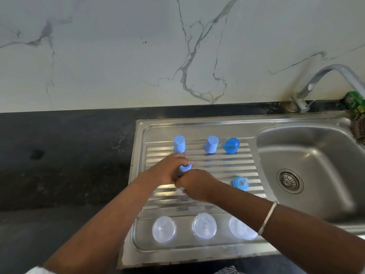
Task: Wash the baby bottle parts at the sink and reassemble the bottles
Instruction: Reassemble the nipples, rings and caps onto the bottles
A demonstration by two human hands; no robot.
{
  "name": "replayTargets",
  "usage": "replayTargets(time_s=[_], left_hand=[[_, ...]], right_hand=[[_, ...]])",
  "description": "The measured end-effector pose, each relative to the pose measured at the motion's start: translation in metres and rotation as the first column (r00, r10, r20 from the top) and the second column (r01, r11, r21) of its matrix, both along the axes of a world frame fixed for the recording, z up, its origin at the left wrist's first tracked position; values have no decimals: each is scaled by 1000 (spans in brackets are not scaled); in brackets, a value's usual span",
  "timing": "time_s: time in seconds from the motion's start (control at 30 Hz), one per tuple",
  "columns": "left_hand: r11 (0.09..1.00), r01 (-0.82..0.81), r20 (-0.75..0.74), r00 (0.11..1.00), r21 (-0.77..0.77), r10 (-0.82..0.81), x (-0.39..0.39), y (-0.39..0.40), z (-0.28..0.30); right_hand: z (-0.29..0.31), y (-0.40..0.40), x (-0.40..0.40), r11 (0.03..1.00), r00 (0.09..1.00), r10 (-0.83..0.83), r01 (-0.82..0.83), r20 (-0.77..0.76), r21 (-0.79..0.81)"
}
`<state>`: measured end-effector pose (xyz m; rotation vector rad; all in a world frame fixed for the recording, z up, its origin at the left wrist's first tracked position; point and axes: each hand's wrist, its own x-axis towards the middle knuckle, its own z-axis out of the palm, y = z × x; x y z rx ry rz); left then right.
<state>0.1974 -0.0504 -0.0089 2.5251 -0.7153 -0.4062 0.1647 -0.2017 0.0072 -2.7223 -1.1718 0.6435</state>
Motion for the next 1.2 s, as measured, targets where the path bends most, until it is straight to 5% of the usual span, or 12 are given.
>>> replayTargets(time_s=[0.13, 0.3, 0.53, 0.63, 0.73, 0.77, 0.83, 0.9, 0.97, 1.07, 1.17, 1.2], left_hand=[[996, -86, -35, 996, -8, 86, -2, 0, -11], [988, -151, 1, 989, 14, 151, -3, -5, -11], [947, -313, 32, 948, -78, 316, -11, -52, 14], [907, -312, -104, 950, -284, 294, -19, -93, 39], [771, -389, -417, 892, -504, 177, -17, -133, 63], [738, -451, -522, 838, -502, 157, -13, -141, 69], [793, -504, -605, 764, -342, 224, -11, -164, 64], [836, -533, -475, 774, -132, 419, -14, -187, 56], [836, -510, -484, 795, -203, 367, -19, -205, 55], [754, -595, -701, 662, -277, 265, -19, -237, 63], [785, -605, -517, 718, -134, 465, -20, -257, 58], [772, -620, -508, 714, -139, 481, -22, -261, 55]], right_hand=[[9, -16, -1, 974, 990, -139, 142, -30, 178], [29, -63, -11, 814, 915, -386, 397, -116, 423], [49, -158, -12, 633, 698, -692, 710, -185, 308], [64, -200, -13, 608, 656, -652, 752, -381, 255], [78, -231, -18, 445, 550, -421, 818, -721, 364], [70, -240, -15, 432, 565, -473, 817, -675, 382], [52, -262, -13, 445, 470, -755, 879, -457, 170], [42, -275, -17, 540, 516, -816, 841, -262, -26], [43, -287, -23, 553, 514, -713, 830, -477, 68], [35, -306, -14, 399, 418, -623, 897, -660, 191], [22, -328, -13, 448, 452, -866, 891, -212, 72], [16, -335, -15, 446, 459, -863, 889, -213, 109]])
